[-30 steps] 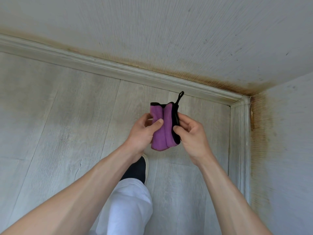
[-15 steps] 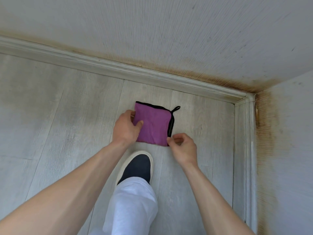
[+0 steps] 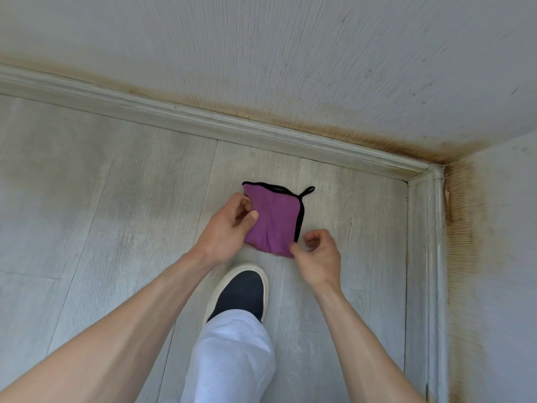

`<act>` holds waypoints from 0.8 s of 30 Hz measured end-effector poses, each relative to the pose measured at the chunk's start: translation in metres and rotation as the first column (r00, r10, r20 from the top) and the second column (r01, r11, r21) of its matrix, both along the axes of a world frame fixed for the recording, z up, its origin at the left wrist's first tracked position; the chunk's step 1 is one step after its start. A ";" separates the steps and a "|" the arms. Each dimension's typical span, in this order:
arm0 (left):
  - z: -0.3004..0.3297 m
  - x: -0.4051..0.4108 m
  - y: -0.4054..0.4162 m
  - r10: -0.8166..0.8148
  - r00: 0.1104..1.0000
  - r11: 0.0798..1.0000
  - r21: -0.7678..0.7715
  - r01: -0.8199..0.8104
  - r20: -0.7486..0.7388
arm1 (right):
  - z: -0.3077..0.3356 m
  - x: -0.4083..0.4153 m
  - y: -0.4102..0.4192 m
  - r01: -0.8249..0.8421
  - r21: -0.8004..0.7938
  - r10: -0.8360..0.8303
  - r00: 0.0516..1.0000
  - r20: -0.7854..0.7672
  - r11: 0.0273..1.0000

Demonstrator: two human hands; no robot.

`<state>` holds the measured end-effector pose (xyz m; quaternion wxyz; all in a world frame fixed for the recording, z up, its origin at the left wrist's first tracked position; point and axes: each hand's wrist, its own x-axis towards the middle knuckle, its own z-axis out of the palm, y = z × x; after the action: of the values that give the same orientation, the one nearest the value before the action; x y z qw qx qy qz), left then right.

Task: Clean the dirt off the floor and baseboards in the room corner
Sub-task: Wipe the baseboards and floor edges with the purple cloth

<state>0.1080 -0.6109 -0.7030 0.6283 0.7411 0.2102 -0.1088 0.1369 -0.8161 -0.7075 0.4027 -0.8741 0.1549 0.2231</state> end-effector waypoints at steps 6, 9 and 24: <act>0.028 0.004 -0.011 -0.266 0.961 0.959 -0.082 0.272 0.078 | 0.025 0.051 0.007 -0.360 0.142 0.337 0.928 0.159 0.922; 0.031 0.001 -0.008 -0.199 0.974 0.966 -0.147 0.213 0.105 | 0.027 0.078 0.007 -0.682 0.078 0.666 0.728 0.163 0.727; 0.042 -0.031 0.013 -0.272 0.951 0.956 -0.075 0.285 0.147 | 0.075 0.035 0.001 -0.752 -0.605 0.915 -0.007 0.404 0.261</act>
<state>0.0766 -0.5978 -0.6613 0.6541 0.7381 0.0549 -0.1559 0.1721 -0.8147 -0.6320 0.1133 -0.8293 -0.5452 0.0464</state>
